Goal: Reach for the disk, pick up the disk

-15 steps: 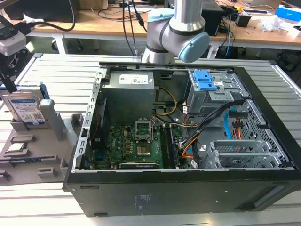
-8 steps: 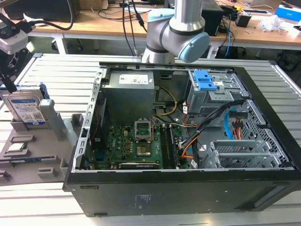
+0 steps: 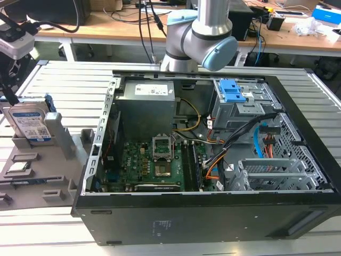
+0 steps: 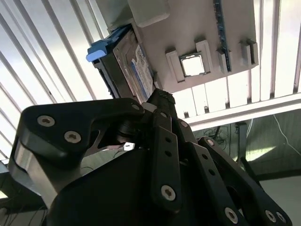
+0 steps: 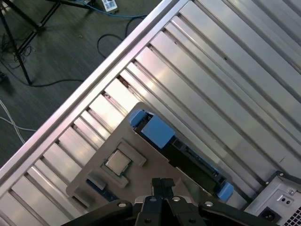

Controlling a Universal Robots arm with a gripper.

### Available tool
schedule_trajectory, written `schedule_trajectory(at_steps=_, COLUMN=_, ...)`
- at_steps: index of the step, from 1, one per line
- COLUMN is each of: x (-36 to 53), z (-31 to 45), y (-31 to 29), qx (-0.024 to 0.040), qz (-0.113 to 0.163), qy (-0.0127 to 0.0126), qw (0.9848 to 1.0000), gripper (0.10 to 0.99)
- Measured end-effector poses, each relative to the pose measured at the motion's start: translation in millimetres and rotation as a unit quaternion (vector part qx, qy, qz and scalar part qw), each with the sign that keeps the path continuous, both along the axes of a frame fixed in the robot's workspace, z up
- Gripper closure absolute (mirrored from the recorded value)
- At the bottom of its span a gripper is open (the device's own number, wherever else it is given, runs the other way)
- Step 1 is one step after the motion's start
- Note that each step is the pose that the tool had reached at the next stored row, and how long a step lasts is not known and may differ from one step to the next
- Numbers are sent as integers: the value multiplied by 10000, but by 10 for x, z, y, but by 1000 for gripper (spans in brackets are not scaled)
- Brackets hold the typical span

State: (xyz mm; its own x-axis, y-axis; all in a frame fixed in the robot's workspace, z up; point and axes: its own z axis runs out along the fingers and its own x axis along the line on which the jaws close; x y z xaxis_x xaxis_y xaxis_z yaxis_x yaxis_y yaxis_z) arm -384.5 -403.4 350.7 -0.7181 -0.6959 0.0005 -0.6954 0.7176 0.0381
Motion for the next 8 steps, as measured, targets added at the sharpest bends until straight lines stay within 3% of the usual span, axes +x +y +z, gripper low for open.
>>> schedule_trajectory(at_steps=8, x=0, z=0, y=0, qx=0, qz=355, qy=0, qw=9994, gripper=980)
